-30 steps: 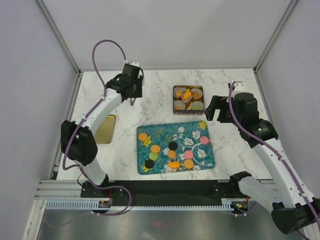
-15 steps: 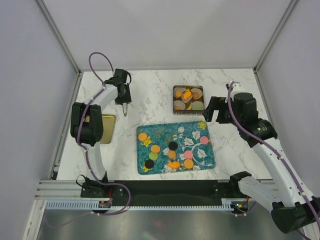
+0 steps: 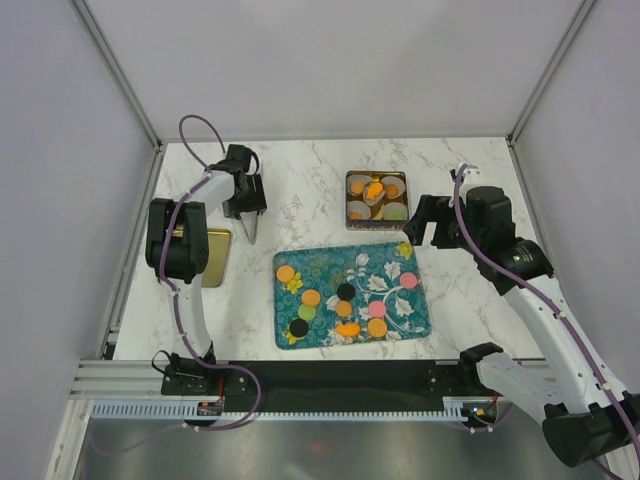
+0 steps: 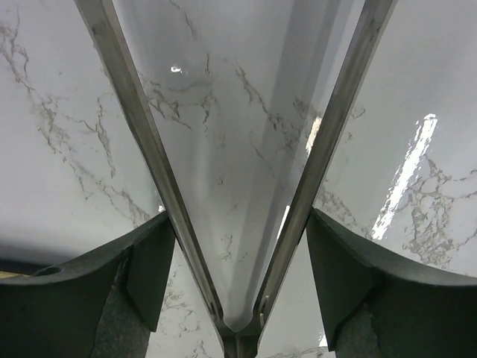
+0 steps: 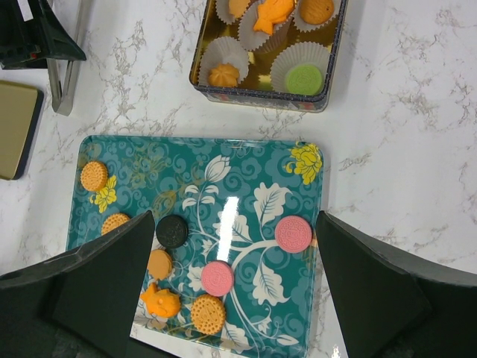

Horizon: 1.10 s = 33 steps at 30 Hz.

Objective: Pack the cookies

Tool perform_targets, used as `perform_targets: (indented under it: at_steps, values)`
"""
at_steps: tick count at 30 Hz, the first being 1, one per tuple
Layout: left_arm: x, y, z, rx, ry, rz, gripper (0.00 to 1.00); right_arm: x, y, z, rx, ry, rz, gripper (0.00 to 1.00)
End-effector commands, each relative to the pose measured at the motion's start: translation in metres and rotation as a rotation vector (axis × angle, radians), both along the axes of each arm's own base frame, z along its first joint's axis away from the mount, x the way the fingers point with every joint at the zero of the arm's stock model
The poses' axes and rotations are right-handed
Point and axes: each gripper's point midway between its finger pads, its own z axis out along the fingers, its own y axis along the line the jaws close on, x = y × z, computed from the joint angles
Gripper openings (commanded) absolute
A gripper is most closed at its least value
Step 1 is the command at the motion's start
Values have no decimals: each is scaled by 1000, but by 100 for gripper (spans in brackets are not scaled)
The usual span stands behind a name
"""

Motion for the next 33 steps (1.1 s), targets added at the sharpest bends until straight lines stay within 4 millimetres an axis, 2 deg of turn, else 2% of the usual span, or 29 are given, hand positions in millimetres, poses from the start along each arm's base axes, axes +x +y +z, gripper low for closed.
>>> perform_targets:
  at_steps: [1, 4, 11, 12, 14, 15, 16, 17, 18, 20, 21, 22, 23, 27, 29, 33]
  values:
    - [17, -7, 17, -35, -77, 2, 79, 1, 1, 3, 11, -16, 3, 98]
    - [22, -8, 33, -39, -117, -11, 81, 1, 1, 3, 12, -17, 3, 98]
    - [21, -6, 94, -43, -246, -16, 85, 1, 0, 5, 13, -23, -2, 98]
    - [15, -4, 111, -41, -278, -12, 84, 1, -1, 4, 9, -23, -5, 98]
    - [6, 1, 127, -33, -312, -1, 81, 1, -2, 5, 7, -27, -11, 98]
    - [-5, 4, 122, -24, -296, 7, 80, 1, -2, 6, 7, -31, -13, 98]
    - [-15, 8, 141, -22, -336, 19, 77, 1, -3, 4, 4, -29, -16, 98]
    - [-23, 9, 141, -21, -336, 23, 75, 1, -3, 4, 4, -34, -19, 98]
    - [-42, 13, 137, -21, -322, 37, 74, 1, -4, 3, 4, -37, -21, 98]
    - [-61, 14, 122, -30, -288, 48, 70, 3, -3, 4, 14, -48, -25, 98]
    - [-80, 17, 101, -27, -234, 63, 68, 2, -3, 6, 18, -54, -25, 98]
    - [-89, 19, 98, -27, -230, 76, 65, 3, -1, 6, 23, -56, -20, 98]
    - [-107, 19, 78, -34, -176, 86, 64, 3, -1, 6, 26, -60, -17, 98]
    - [-129, 20, 50, -29, -90, 83, 57, 2, 3, 6, 43, -65, -4, 98]
    - [-132, 25, 45, 0, -60, 88, 56, 3, 4, 5, 50, -62, 2, 98]
    - [-129, 31, 49, 40, -59, 82, 55, 0, 4, -3, 52, -52, 3, 98]
